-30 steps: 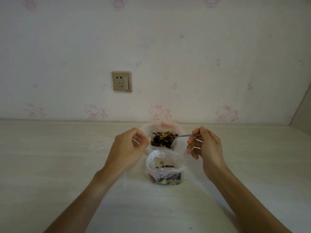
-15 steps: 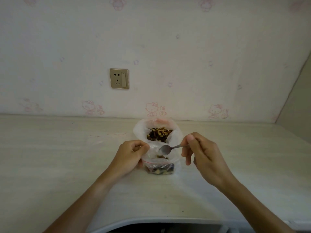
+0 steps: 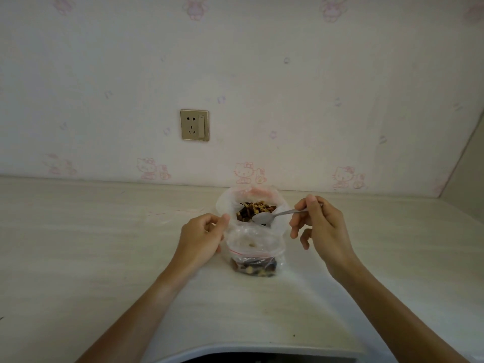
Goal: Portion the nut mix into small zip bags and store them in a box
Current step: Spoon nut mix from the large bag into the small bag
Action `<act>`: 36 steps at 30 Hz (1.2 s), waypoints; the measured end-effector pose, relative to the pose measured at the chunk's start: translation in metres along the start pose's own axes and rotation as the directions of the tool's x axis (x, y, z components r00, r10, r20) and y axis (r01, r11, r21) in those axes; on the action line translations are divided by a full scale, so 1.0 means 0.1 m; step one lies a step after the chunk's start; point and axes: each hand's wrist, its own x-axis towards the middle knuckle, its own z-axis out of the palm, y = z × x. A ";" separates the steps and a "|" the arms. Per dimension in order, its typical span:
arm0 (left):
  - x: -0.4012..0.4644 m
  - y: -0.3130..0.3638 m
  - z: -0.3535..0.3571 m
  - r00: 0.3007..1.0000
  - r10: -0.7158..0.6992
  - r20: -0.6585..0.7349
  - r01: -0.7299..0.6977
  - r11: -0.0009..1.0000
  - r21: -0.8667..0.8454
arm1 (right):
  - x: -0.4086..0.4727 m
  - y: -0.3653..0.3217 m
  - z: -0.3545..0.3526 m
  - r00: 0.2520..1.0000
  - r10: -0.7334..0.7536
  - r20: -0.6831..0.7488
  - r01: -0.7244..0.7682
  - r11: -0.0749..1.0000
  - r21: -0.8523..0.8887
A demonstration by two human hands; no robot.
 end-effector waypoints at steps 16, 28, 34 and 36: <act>0.46 0.01 0.16 0.998 0.061 -0.031 -0.046 0.931 0.362 | 0.44 0.45 0.32 0.997 -0.058 -0.041 0.048 0.976 -0.214; 0.47 -0.04 0.24 0.993 0.121 0.015 -0.122 0.985 0.118 | 0.49 0.63 0.37 0.974 0.221 0.059 -0.216 0.973 -0.081; 0.44 -0.01 0.25 0.998 0.058 0.021 -0.057 0.997 -0.045 | 0.46 0.63 0.42 0.928 0.372 0.010 -0.370 0.920 0.131; 0.42 0.00 0.24 1.000 0.028 0.012 -0.026 0.996 -0.090 | 0.46 0.63 0.41 0.921 0.389 -0.014 -0.380 0.907 0.182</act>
